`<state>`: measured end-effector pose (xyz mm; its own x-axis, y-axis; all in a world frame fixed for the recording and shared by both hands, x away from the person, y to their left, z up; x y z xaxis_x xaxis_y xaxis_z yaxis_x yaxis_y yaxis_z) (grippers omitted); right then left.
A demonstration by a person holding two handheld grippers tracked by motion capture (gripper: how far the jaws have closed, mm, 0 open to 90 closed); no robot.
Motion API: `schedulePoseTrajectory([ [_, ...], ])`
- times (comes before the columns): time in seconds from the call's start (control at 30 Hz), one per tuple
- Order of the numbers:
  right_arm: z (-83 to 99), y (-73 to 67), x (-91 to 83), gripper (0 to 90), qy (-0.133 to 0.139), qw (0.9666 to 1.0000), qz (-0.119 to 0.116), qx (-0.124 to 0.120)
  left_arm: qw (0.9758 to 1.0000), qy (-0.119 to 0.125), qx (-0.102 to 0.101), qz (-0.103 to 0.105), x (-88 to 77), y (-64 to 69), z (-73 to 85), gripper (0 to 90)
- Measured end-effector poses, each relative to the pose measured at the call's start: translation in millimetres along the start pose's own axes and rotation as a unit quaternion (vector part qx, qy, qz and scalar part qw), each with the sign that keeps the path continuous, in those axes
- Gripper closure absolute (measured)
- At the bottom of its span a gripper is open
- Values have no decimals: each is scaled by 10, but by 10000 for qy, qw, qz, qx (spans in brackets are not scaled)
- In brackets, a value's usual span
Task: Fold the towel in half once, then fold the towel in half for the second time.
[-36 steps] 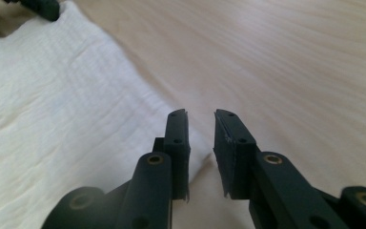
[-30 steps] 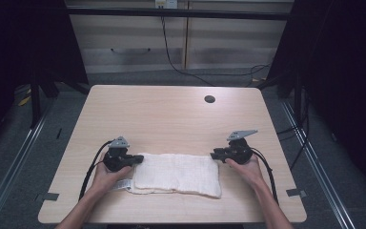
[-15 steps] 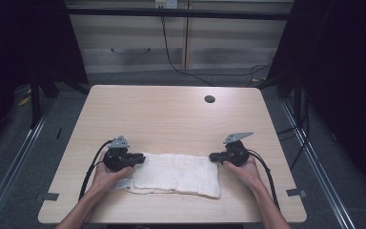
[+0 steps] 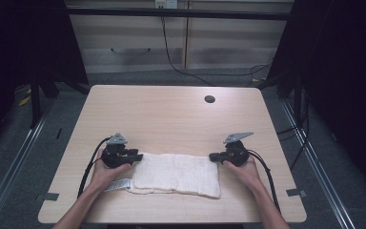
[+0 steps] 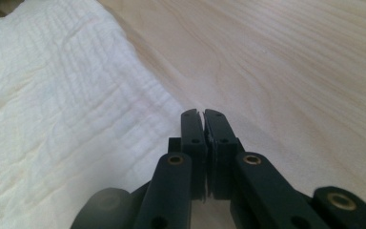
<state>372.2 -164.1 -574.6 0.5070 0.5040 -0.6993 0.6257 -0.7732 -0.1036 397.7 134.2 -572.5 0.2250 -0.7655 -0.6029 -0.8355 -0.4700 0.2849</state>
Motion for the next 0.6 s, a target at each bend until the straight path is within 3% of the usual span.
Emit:
schedulePoseTrajectory([
  [0.07, -11, 4, 0, 880, 39, 10000, 2, -15, 9998, -67, 174, 43, 14, 37, 10, 831],
  [0.13, -36, 9, -25, 881, 80, 10000, -2, -9, 9998, -88, 148, 29, 17, 49, 13, 860],
  [0.37, -191, 20, -214, 884, 535, 9985, -8, 83, 9999, 11, 24, -125, 43, 61, -4, 873],
  [0.6, -320, -98, -355, 884, 820, 9966, -105, -8, 9999, 17, 4, -166, 52, 79, -2, 874],
])
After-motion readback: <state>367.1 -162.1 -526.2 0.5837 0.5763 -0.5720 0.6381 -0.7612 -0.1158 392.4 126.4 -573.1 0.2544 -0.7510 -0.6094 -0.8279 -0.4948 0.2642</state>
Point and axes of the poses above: each handheld gripper's, and its own axes: x roughly forward along the jaws, z roughly out of its underside, y roughly to its right, the point moved 10 cm from there along x, roughly forward along the jaws, and after that the axes turned 11 degrees about z, right-handed, at the moved point
